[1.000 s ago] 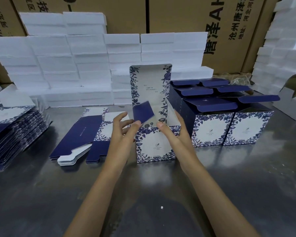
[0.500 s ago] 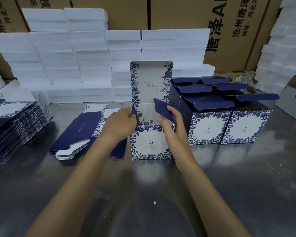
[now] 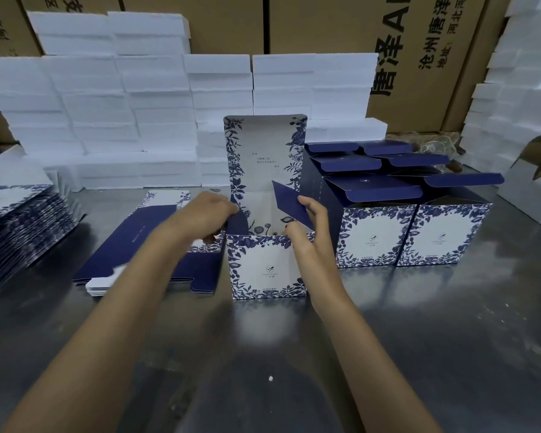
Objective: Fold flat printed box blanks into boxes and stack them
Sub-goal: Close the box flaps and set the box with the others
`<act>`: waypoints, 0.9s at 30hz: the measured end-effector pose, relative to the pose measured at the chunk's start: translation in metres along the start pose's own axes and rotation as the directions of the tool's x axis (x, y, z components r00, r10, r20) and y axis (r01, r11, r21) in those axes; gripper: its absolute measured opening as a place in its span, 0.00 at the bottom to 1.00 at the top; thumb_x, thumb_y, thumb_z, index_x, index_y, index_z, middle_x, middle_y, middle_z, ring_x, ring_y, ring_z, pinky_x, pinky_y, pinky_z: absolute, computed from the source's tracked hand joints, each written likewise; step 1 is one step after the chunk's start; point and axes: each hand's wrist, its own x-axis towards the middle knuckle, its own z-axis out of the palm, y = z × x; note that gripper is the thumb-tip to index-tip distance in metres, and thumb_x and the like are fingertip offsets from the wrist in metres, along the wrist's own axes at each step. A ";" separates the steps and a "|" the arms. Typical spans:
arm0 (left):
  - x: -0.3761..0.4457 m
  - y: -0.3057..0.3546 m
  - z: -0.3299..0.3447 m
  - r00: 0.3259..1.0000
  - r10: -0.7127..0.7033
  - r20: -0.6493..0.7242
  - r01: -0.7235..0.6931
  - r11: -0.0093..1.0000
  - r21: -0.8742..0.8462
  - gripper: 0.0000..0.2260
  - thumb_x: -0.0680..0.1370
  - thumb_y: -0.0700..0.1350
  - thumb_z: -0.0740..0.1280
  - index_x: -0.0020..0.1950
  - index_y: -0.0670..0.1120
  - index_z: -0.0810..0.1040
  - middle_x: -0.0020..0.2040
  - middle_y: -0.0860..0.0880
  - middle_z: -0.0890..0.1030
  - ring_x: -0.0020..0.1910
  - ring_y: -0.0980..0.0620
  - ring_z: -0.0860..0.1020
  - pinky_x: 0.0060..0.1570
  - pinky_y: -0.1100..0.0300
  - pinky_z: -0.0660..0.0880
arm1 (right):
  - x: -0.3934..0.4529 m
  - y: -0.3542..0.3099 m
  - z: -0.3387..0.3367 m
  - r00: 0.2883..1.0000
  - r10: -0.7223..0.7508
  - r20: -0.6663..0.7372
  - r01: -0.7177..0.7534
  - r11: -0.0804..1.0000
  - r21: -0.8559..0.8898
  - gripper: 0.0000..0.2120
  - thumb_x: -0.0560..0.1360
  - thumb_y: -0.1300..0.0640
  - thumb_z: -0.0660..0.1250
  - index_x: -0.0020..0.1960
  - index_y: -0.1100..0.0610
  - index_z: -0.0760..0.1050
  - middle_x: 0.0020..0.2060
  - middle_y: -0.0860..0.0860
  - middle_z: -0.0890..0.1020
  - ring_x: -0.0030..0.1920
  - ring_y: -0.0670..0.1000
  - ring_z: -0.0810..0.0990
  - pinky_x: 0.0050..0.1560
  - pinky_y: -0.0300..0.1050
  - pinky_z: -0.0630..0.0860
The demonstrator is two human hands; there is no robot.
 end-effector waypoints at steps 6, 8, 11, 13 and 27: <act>0.020 -0.005 -0.008 0.999 -0.030 -0.017 0.031 0.998 0.057 0.17 0.83 0.51 0.60 0.37 0.44 0.68 0.29 0.49 0.67 0.26 0.51 0.62 0.27 0.63 0.64 | 0.000 -0.001 -0.002 0.999 0.000 0.053 -0.002 0.999 0.037 0.22 0.70 0.50 0.63 0.64 0.40 0.72 0.63 0.37 0.76 0.64 0.42 0.77 0.57 0.37 0.74; 0.025 -0.013 -0.001 0.997 0.030 -0.066 -0.028 0.999 0.032 0.14 0.84 0.46 0.58 0.38 0.45 0.64 0.26 0.51 0.63 0.25 0.52 0.59 0.24 0.64 0.61 | 0.000 -0.002 -0.002 0.998 -0.006 0.063 0.003 0.999 0.040 0.23 0.69 0.51 0.64 0.64 0.40 0.72 0.63 0.36 0.75 0.63 0.40 0.77 0.53 0.32 0.74; 0.028 -0.015 -0.005 0.998 -0.011 -0.067 0.009 1.000 -0.023 0.15 0.82 0.47 0.61 0.36 0.45 0.67 0.22 0.53 0.68 0.20 0.53 0.64 0.22 0.64 0.64 | -0.001 -0.003 -0.002 0.998 -0.009 0.066 0.006 0.999 0.043 0.23 0.69 0.51 0.65 0.64 0.40 0.72 0.61 0.33 0.75 0.61 0.35 0.75 0.48 0.24 0.71; 0.023 -0.013 -0.003 0.993 -0.031 -0.110 0.021 0.996 -0.089 0.15 0.81 0.49 0.64 0.36 0.45 0.72 0.28 0.50 0.76 0.20 0.55 0.73 0.21 0.64 0.70 | -0.001 -0.004 -0.004 0.997 -0.009 0.079 0.007 0.999 0.033 0.24 0.68 0.49 0.68 0.64 0.40 0.73 0.61 0.34 0.75 0.60 0.30 0.74 0.49 0.24 0.71; -0.022 -0.037 0.042 0.982 0.055 -0.179 -0.176 0.592 -0.787 0.09 0.78 0.42 0.68 0.55 0.54 0.81 0.53 0.46 0.82 0.46 0.50 0.82 0.43 0.55 0.78 | 0.014 -0.015 -0.033 0.965 0.228 0.127 -0.198 0.957 -0.213 0.22 0.67 0.42 0.78 0.43 0.56 0.72 0.37 0.53 0.74 0.36 0.49 0.74 0.44 0.40 0.71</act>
